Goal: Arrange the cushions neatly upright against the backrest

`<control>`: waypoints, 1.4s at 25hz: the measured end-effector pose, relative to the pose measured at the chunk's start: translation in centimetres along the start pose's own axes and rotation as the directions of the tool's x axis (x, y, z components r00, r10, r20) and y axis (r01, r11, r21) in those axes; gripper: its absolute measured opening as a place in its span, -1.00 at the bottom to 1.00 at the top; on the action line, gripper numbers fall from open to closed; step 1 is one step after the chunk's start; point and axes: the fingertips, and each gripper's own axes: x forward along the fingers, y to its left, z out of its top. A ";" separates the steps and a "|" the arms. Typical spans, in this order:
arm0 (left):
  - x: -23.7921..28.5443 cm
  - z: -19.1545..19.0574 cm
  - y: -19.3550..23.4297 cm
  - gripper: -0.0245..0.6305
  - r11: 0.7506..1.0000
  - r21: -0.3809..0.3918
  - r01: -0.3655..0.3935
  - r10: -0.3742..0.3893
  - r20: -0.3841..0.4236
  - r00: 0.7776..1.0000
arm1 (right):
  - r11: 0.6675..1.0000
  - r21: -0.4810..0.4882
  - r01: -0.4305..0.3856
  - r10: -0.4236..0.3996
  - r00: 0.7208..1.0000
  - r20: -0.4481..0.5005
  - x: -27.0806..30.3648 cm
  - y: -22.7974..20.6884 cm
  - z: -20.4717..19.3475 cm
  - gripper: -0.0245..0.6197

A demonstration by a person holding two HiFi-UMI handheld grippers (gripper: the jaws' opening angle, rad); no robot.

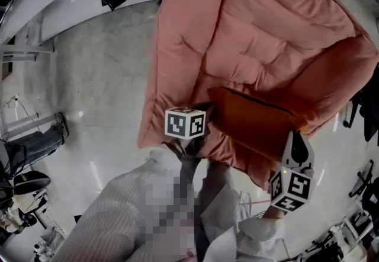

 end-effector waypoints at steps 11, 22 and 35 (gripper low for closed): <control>-4.5 7.1 -2.1 -0.87 0.993 0.109 -0.051 0.034 0.153 0.988 | 0.992 0.127 -0.021 0.010 0.996 0.087 0.5 -1.8 1.6 -0.81; -5.8 12.6 -1.4 -0.87 0.977 0.163 -0.138 0.090 0.273 0.958 | 0.935 0.333 -0.121 0.077 0.987 0.142 7.3 -2.1 -0.1 -0.81; -1.5 11.3 0.5 -0.87 0.974 0.162 -0.158 0.125 0.196 0.973 | 0.924 0.357 -0.132 0.133 0.991 0.023 13.9 -3.3 -4.4 -0.81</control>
